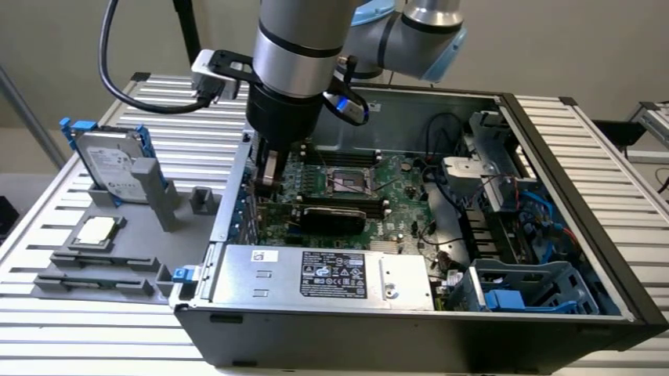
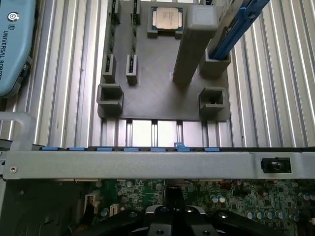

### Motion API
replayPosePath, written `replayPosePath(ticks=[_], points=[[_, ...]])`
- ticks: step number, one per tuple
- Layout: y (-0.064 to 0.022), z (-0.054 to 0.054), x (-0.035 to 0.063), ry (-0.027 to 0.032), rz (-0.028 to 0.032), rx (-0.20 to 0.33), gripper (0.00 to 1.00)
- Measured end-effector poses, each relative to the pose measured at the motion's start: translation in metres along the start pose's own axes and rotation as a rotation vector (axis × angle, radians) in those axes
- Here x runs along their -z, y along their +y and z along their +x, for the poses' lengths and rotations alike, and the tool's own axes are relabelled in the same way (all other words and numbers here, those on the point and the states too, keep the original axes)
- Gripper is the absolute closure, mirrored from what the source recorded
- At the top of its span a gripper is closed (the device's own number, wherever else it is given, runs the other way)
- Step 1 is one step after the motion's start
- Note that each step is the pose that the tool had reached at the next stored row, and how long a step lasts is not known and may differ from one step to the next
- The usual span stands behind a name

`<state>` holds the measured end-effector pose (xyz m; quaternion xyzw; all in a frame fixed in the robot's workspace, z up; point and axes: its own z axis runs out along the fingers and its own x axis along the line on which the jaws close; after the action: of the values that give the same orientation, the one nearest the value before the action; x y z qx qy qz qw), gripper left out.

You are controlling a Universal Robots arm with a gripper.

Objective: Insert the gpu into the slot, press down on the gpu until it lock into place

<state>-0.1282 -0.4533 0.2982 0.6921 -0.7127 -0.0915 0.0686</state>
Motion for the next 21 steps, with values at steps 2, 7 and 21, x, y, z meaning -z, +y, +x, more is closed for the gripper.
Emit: replayPosePath(ticks=[2, 7, 21], points=[[0.0, 0.0, 0.0, -0.0011, -0.0047, -0.006, 0.89], [0.0, -0.0009, -0.0001, -0.0043, -0.0097, -0.02, 0.89], [0.0002, -0.0024, 0.0001, -0.0087, -0.0167, -0.04, 0.89]])
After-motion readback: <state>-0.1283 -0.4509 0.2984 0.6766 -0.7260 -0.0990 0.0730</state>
